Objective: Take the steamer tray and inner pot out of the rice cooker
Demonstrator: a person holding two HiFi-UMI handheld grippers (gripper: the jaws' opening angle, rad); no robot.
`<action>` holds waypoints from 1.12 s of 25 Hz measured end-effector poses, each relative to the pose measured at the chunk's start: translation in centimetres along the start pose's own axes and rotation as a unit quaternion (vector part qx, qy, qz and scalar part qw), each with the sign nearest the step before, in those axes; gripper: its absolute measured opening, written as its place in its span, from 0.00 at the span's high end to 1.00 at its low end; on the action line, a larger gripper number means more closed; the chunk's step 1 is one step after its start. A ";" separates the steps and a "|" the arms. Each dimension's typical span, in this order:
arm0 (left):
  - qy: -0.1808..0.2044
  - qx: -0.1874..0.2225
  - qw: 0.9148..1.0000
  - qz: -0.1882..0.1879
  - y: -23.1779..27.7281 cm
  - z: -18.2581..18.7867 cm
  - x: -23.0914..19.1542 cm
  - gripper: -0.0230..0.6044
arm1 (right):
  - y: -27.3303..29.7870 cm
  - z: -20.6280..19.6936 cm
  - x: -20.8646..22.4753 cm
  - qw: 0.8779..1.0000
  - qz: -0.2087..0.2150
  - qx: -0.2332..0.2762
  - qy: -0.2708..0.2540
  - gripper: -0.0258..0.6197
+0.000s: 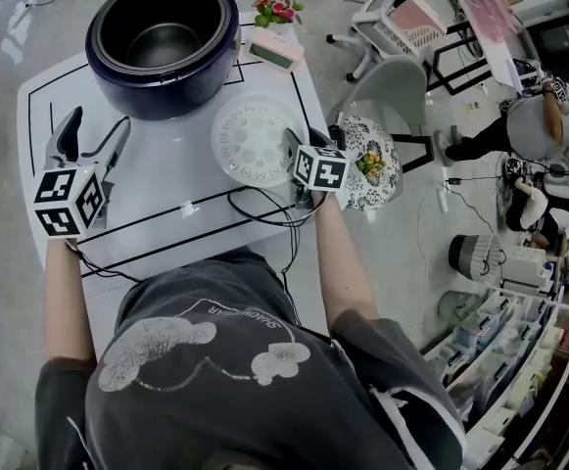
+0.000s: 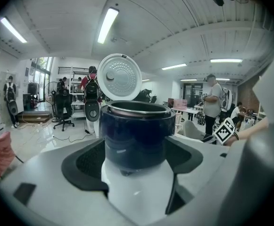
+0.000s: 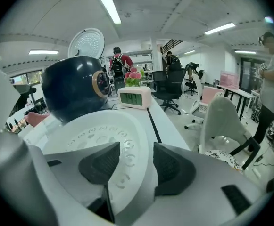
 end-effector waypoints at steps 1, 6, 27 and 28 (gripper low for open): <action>0.001 0.001 1.000 -0.001 0.1 0.0 0.0 0.35 | -0.1 0.2 0.0 1.000 0.003 0.005 0.000 0.58; 0.006 0.012 1.000 -0.003 -0.3 0.4 0.0 0.35 | -2.7 2.3 -0.5 0.999 -0.011 0.049 0.004 0.51; 0.090 0.095 0.990 0.056 -2.5 9.5 -1.8 0.35 | -12.6 22.5 -14.2 0.956 0.123 0.261 -0.046 0.51; 0.088 0.098 0.989 0.063 -2.4 10.0 -2.2 0.35 | -12.5 23.6 -14.9 0.955 0.128 0.262 -0.051 0.51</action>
Point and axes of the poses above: the fingertips, and each gripper's own axes: y forward along the fingers, x to its right, z out of its top, the point moved 9 cm from there along -y, backward along the fingers, and after that the axes turned 14 degrees about -z, right-handed, at the moved point
